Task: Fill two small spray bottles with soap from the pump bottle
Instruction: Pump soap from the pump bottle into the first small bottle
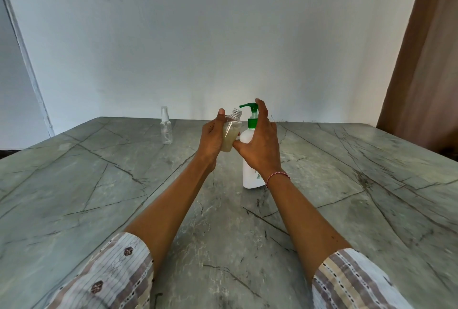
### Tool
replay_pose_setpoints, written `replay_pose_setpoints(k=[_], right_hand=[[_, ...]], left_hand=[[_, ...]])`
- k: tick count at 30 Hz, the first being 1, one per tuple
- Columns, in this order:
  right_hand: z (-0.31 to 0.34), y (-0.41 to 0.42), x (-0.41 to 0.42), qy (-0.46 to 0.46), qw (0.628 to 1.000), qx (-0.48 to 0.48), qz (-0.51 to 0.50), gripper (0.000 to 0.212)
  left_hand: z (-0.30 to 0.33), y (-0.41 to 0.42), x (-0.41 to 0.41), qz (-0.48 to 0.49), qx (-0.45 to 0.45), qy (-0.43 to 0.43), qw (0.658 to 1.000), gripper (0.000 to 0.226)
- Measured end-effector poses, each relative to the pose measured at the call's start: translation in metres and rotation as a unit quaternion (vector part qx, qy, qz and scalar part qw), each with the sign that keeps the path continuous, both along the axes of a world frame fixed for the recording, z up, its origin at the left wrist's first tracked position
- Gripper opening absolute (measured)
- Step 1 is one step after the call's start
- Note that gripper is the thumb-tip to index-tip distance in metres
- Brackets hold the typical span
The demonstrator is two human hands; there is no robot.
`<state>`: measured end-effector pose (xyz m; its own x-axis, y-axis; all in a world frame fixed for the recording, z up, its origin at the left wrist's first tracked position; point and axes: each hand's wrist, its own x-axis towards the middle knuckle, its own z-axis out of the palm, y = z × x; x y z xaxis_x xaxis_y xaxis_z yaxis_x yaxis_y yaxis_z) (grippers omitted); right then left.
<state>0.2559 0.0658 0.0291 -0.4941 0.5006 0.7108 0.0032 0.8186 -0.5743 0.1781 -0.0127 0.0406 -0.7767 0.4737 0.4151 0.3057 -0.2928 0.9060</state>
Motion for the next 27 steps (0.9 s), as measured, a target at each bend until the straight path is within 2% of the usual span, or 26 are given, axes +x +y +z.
replay_pose_setpoints(k=[4, 19, 27], right_hand=[[0.0016, 0.0002, 0.0, -0.01, 1.0, 0.004, -0.004, 0.108], [0.0003, -0.0025, 0.0016, 0.012, 1.0, -0.001, -0.001, 0.092], [0.0004, -0.0004, 0.001, 0.003, 1.0, -0.002, -0.001, 0.103]], left_hand=[[0.0001, -0.0005, 0.001, -0.005, -0.002, 0.0, 1.0, 0.037], [0.001, -0.0012, 0.001, -0.009, 0.008, -0.003, 1.0, 0.039], [0.0006, -0.0014, 0.0011, -0.005, 0.006, -0.004, 1.0, 0.036]])
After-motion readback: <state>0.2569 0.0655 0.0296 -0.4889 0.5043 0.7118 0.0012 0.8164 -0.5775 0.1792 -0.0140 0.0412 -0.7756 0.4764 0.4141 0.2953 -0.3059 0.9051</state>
